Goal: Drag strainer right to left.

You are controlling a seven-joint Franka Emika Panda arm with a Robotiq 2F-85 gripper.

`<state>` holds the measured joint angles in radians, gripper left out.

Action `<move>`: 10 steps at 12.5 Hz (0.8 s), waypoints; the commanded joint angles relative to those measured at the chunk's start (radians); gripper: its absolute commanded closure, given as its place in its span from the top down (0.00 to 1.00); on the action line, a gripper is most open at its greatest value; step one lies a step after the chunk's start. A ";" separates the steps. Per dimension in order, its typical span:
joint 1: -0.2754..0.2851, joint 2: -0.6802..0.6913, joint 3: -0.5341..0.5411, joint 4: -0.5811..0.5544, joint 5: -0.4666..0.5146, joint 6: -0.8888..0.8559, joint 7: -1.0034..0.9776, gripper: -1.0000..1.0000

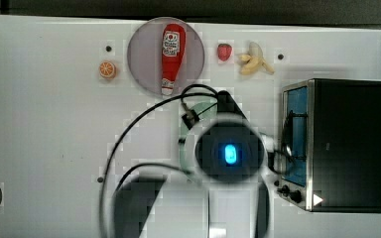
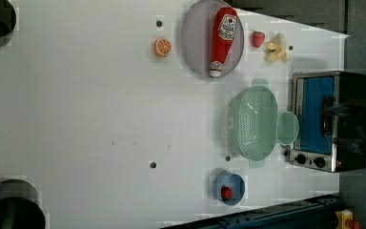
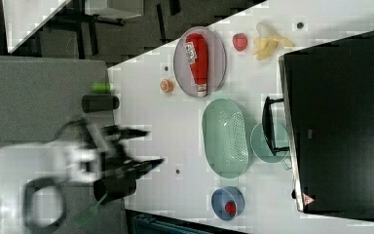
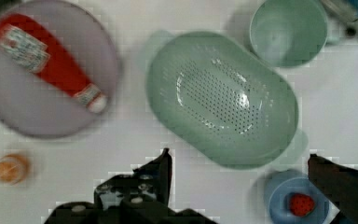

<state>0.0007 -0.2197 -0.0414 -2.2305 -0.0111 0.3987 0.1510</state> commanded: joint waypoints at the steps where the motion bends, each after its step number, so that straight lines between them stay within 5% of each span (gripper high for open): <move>1: -0.020 0.067 0.020 -0.102 -0.014 0.149 0.075 1.00; 10: -0.013 0.468 0.078 -0.136 -0.014 0.588 0.557 1.00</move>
<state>0.0019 0.2284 0.0251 -2.3887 -0.0272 0.9590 0.5752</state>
